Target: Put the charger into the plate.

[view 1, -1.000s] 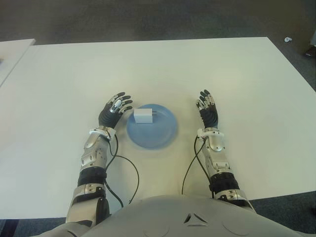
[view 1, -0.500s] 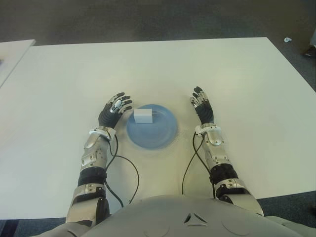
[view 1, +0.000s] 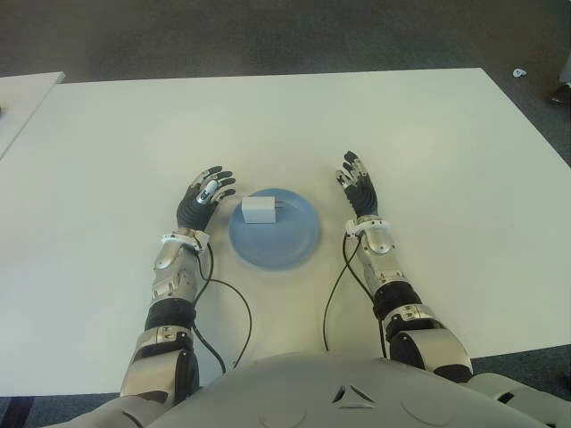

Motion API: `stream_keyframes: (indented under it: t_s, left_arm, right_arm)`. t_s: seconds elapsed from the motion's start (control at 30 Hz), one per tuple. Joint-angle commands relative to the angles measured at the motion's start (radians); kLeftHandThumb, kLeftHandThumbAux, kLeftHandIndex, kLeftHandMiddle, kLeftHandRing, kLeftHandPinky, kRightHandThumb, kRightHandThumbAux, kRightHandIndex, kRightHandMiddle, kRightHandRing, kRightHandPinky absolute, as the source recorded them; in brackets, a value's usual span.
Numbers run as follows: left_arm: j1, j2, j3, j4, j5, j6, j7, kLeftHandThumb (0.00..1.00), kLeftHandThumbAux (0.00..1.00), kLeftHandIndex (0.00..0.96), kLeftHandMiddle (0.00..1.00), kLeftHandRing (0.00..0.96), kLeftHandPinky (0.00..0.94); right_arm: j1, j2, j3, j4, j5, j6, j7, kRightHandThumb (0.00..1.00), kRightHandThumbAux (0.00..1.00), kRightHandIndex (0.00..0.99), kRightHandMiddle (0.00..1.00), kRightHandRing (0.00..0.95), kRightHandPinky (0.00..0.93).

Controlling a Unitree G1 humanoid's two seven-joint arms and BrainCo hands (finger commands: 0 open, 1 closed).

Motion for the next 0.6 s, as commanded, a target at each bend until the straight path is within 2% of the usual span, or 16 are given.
stream_keyframes:
  t_s: [0.03,0.33,0.5,0.6]
  left_arm:
    - [0.013,0.003,-0.001,0.054,0.032,-0.009,0.012,0.212,0.605,0.267,0.313,0.314,0.348]
    - [0.000,0.010,-0.003,0.103,0.085,-0.082,0.038,0.163,0.577,0.235,0.290,0.293,0.324]
    - [-0.006,0.009,-0.004,0.128,0.112,-0.124,0.063,0.147,0.560,0.200,0.259,0.262,0.283]
    - [-0.010,0.008,-0.006,0.149,0.127,-0.156,0.076,0.133,0.549,0.163,0.206,0.208,0.219]
  right_arm:
    - [0.060,0.026,0.003,0.108,-0.006,0.055,-0.014,0.098,0.609,0.018,0.007,0.000,0.013]
    - [0.054,0.033,-0.002,0.148,-0.002,0.022,-0.022,0.096,0.614,0.017,0.007,0.000,0.021]
    - [0.059,0.035,-0.006,0.146,0.002,0.005,-0.021,0.094,0.614,0.018,0.010,0.001,0.023]
    - [0.065,0.036,-0.008,0.140,0.005,-0.003,-0.018,0.096,0.610,0.020,0.016,0.006,0.029]
